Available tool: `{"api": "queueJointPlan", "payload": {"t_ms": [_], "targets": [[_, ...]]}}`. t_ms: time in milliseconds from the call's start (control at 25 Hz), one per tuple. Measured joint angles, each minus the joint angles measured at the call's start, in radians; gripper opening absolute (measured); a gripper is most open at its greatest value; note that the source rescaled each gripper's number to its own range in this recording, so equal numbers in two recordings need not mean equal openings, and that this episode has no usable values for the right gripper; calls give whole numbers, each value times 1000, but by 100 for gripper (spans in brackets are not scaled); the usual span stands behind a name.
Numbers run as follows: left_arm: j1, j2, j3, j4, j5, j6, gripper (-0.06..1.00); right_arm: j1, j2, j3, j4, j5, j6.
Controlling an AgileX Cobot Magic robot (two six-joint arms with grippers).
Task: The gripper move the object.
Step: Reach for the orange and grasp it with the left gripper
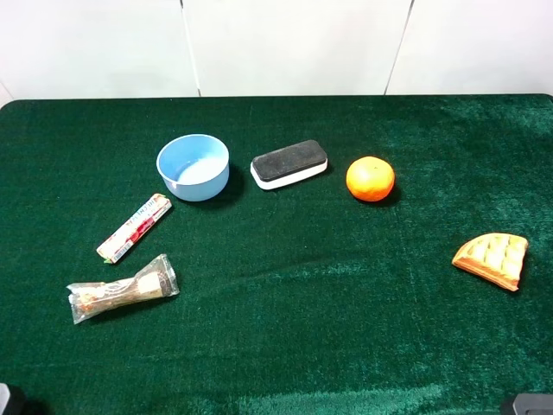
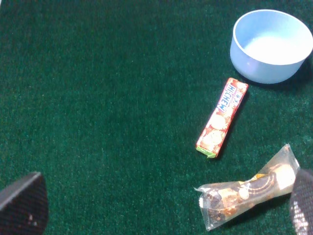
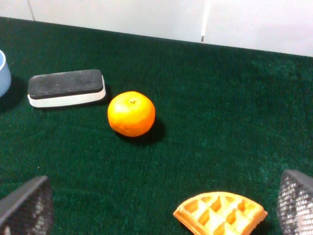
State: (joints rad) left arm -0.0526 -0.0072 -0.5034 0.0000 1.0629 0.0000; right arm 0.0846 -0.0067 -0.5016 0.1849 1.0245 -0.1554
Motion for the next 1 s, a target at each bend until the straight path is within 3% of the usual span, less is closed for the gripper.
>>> {"api": "queueJointPlan", "payload": {"t_ms": [1000], "targets": [[0,0,0,0,0,0,100,0,0,0,0,-1,0]]}}
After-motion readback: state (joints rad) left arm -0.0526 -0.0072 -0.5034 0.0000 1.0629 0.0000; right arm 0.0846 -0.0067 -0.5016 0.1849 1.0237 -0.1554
